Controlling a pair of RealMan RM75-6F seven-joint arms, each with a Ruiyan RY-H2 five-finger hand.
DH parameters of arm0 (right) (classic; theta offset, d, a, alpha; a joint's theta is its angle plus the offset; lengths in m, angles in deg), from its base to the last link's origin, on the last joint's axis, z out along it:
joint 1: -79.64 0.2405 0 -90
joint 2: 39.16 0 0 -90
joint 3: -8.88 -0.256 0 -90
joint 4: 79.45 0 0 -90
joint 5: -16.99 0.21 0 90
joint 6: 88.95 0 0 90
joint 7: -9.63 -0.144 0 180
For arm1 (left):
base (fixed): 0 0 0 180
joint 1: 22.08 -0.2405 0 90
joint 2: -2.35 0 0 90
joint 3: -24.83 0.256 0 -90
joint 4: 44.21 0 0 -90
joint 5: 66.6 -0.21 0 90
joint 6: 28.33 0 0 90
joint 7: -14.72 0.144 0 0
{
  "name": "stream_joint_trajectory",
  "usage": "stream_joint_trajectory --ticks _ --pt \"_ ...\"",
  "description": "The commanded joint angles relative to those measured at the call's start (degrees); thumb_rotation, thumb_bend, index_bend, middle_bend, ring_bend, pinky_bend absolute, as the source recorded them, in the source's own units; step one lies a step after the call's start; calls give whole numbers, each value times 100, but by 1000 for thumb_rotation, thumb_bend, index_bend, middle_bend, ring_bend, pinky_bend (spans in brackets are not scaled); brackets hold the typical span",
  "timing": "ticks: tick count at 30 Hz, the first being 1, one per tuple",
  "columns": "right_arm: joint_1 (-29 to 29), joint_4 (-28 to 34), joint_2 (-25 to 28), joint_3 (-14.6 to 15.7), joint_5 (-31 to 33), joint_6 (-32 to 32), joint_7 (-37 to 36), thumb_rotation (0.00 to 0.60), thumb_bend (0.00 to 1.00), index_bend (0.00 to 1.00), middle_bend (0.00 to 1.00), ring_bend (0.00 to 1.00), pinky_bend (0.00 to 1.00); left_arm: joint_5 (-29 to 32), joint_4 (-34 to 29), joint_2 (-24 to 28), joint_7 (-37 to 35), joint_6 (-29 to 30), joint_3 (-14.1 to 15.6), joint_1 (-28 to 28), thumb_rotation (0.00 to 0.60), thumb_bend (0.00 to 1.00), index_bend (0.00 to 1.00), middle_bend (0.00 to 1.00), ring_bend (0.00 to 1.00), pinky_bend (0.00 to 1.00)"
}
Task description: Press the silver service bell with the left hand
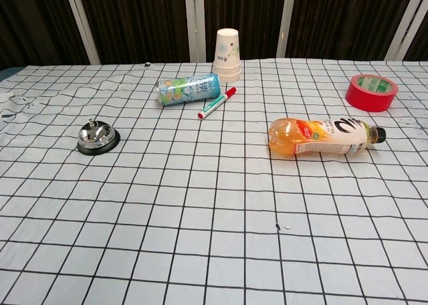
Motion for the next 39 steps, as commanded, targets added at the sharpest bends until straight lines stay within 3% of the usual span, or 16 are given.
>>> stream_joint_trajectory --ticks 1,6,14,25,39 --pt "12 -14 -4 -4 14 24 -11 600 390 88 5 19 95 301 293 -342 -98 -572 -295 495 600 1000 49 86 0 46" --pt "16 -23 2 -9 41 48 -29 600 389 88 5 19 95 575 899 -946 -139 -1096 -587 1060 600 1000 47 77 0 43" --pt "23 -35 18 -27 86 73 -70 600 390 88 5 19 95 922 1486 -1557 -95 -1666 -727 1629 600 1000 46 74 0 42" --pt "-13 -45 72 -28 73 8 -204 600 389 88 5 19 95 1123 2453 -2457 -240 -1908 -719 2083 600 999 46 73 0 42" --pt "-26 -62 109 -22 50 -13 -321 600 390 88 5 19 95 1470 3403 -3040 -190 -2294 -690 2308 600 998 46 72 0 42"
